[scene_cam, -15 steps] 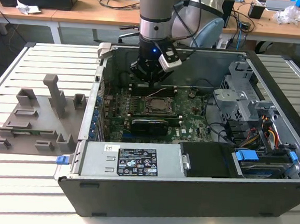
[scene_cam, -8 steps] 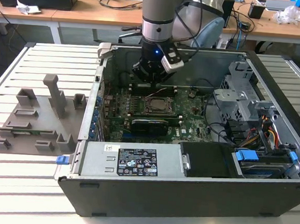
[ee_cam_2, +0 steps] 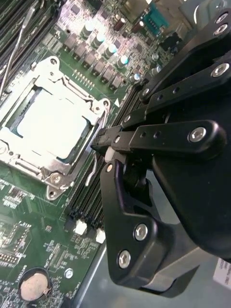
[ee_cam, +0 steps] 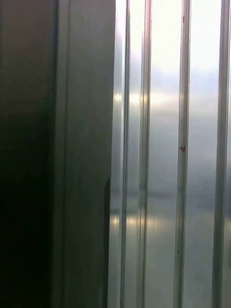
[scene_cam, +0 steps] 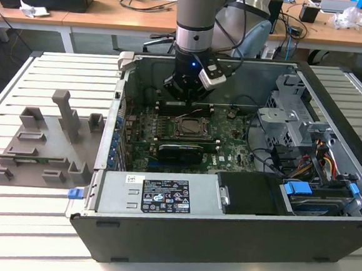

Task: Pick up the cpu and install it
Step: 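Install the first cpu locking lever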

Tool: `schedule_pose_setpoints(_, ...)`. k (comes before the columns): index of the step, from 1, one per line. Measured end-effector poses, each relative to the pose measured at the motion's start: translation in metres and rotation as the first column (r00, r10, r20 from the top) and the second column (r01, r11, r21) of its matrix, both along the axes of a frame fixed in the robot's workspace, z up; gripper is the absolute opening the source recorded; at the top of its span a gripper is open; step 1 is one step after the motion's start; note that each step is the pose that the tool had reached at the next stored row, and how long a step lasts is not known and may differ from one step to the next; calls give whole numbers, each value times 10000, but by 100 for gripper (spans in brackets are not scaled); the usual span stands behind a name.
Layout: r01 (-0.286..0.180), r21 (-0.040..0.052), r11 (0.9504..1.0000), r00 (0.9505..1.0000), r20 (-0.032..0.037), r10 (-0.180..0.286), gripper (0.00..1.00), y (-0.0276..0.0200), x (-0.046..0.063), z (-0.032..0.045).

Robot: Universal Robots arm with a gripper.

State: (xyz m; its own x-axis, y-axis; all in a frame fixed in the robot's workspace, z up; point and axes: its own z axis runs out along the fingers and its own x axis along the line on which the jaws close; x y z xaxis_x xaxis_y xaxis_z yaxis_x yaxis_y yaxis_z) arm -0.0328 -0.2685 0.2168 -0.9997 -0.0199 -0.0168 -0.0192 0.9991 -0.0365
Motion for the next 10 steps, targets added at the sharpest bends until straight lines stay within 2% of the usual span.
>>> schedule_pose_setpoints(10, 1, -9, 10000, 10000, -18, -1, 11, 0, 164, -76)
